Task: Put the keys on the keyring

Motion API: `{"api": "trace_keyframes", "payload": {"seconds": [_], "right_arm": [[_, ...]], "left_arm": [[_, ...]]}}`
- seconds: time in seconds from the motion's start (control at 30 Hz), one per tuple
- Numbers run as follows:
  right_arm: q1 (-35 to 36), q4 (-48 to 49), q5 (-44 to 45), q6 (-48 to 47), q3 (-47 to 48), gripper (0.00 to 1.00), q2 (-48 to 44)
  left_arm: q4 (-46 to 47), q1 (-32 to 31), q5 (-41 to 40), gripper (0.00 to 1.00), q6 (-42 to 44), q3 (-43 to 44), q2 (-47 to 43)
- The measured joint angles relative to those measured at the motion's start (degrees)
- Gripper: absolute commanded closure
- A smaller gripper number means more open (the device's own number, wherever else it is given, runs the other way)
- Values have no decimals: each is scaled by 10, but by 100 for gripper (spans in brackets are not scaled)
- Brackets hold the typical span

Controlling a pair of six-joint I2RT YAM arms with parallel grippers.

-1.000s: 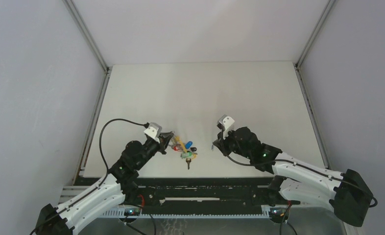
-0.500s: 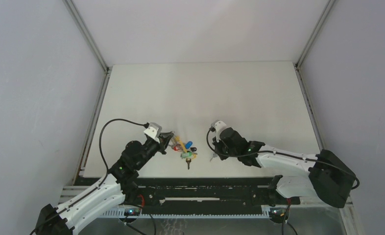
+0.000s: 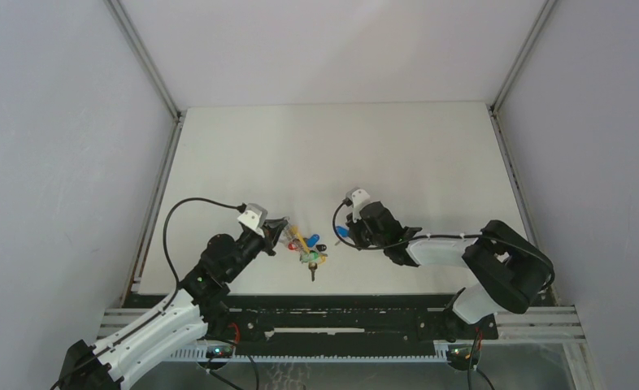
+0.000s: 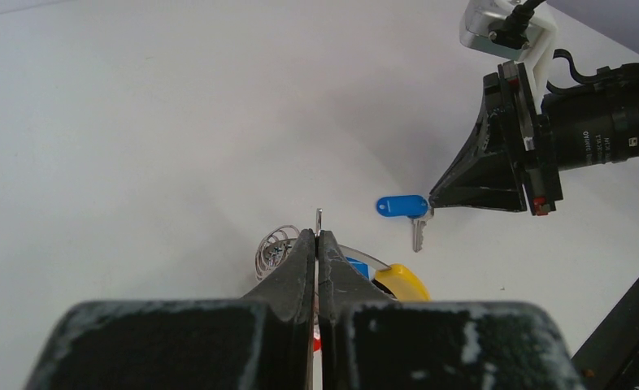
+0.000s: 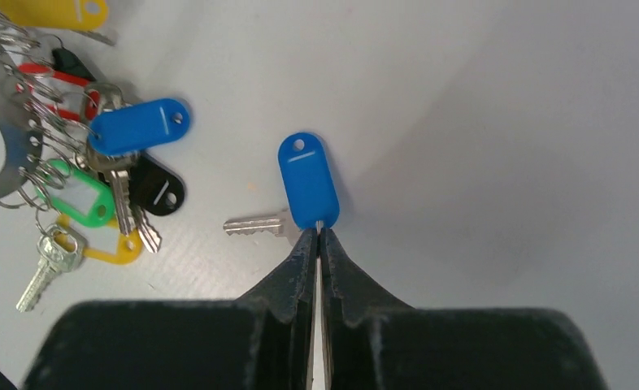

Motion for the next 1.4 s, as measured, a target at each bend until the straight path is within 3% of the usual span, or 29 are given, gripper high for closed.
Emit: {"api": "trace_keyframes", "payload": {"seconds": [0.07,0.3,0.6,0.87,1.17,1.4], "right_arm": [[-1,25,-3,-6,0,100,7],[-6,37,-17,-4,0,85,11],[-38,-120,-45,6,27,70,-49],[-22,-303,-26,-17,183,68,-33],[26,-472,30,-43,355,70,132],[52,-553,76,-54,429,73,195]], "left_arm": [[0,0,-1,100,0,0,0],[0,0,-5,100,0,0,0],[0,0,-5,100,0,0,0],[0,0,-10,100,0,0,0],[-11,0,-41,100,0,0,-13],[-22,0,-66,100,-1,0,-19]]}}
